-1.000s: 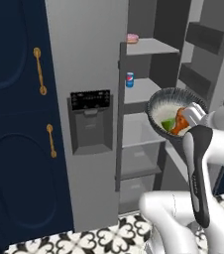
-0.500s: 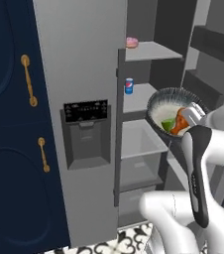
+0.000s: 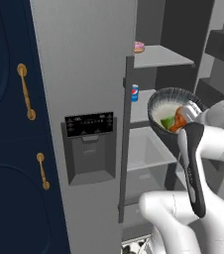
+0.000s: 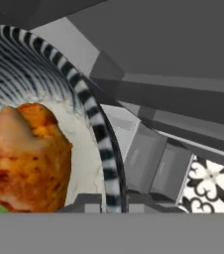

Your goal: Pick the chicken drumstick and lemon wedge from their plates and place them in the bowl. Then put the bowl in the fridge.

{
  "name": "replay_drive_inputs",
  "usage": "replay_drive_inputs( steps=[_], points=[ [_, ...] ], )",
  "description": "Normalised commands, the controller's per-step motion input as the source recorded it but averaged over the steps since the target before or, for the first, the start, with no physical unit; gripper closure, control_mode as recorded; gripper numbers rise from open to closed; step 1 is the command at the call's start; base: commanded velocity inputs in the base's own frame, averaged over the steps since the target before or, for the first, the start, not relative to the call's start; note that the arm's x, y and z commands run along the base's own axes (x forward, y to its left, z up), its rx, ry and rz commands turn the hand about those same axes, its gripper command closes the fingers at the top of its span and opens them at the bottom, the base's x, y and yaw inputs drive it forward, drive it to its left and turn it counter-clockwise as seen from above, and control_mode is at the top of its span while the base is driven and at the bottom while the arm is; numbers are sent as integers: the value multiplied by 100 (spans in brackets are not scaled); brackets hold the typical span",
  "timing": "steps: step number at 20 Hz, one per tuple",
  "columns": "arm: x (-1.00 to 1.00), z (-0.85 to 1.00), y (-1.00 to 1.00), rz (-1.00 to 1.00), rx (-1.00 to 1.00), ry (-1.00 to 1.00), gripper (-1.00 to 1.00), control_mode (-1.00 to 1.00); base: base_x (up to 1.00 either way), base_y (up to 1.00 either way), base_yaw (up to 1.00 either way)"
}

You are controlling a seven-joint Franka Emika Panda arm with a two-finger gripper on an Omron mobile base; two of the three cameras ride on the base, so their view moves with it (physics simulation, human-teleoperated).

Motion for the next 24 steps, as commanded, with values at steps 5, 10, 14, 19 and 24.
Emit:
replay_drive_inputs(
  steps=[5,10,14,19,24],
  points=[
    [80,-9,-14,-12,1,4,100,-100,0,0,0],
    [56,-15,0,-1,11,0,100,-100,0,0,0],
    [78,-6,0,0,5,1,100,-100,0,0,0],
    [73,-8,0,0,0,4,100,-100,0,0,0],
    [64,-25,-7,0,0,4,100,-100,0,0,0]
  ],
)
